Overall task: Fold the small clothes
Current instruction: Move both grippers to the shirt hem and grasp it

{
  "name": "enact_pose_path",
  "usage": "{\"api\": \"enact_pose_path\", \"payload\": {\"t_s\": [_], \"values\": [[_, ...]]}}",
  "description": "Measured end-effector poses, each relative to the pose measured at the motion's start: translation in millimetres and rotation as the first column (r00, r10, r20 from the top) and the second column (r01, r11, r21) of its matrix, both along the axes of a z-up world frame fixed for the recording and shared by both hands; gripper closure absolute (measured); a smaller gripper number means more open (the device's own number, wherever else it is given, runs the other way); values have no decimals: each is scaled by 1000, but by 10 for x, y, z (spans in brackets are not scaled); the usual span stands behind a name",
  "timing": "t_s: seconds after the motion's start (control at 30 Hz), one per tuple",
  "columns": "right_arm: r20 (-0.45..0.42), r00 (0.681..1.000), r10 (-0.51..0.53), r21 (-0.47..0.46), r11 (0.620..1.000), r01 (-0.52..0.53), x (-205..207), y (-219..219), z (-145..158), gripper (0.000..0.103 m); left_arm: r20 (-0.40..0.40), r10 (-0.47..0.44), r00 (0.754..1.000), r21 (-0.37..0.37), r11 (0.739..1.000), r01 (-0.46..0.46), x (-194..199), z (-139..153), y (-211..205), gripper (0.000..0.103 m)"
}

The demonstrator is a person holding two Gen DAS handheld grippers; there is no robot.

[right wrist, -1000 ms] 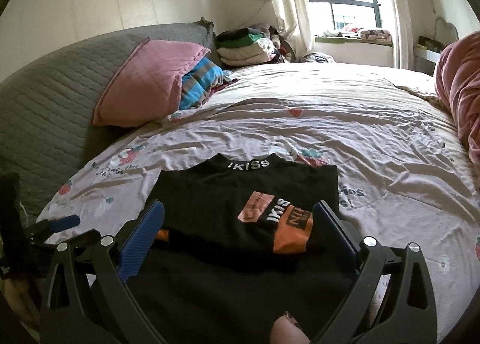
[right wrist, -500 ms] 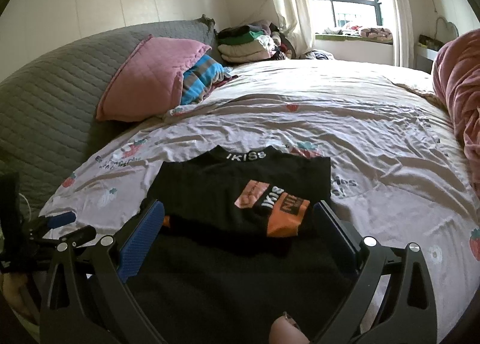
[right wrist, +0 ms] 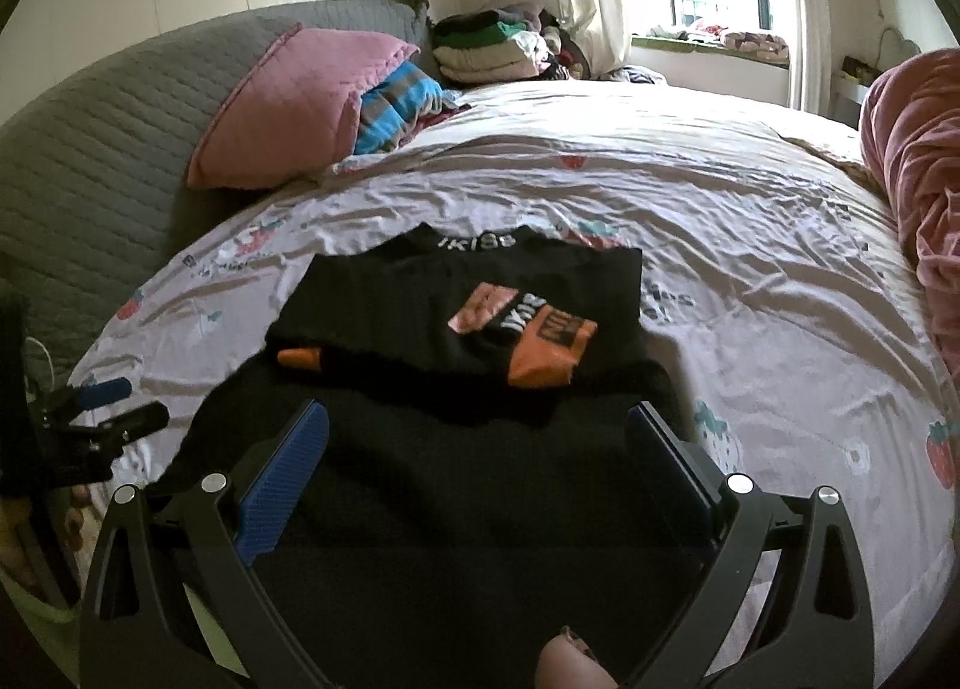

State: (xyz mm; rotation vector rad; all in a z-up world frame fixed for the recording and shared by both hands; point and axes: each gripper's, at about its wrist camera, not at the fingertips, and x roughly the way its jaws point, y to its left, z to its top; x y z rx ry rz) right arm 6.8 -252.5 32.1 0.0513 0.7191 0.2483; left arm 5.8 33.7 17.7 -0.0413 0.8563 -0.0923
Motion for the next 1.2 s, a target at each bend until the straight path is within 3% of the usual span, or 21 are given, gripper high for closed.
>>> {"api": "enact_pose_path", "payload": {"t_s": [0.73,1.0,1.2], "values": [[-97,995,19,14,1000,-17,-246,-159,-276,5,-88,96,992,-26,995,-98,-221,-186,439,10],[-115,993,13,4,1000,-12,-300,-258,-337,5,-164,126,978,-101,984,-144,-298,-391,691,10],[-133,991,-4,3,1000,4,-349,-355,-416,5,-172,113,979,-164,976,-142,-413,-450,767,10]]}}
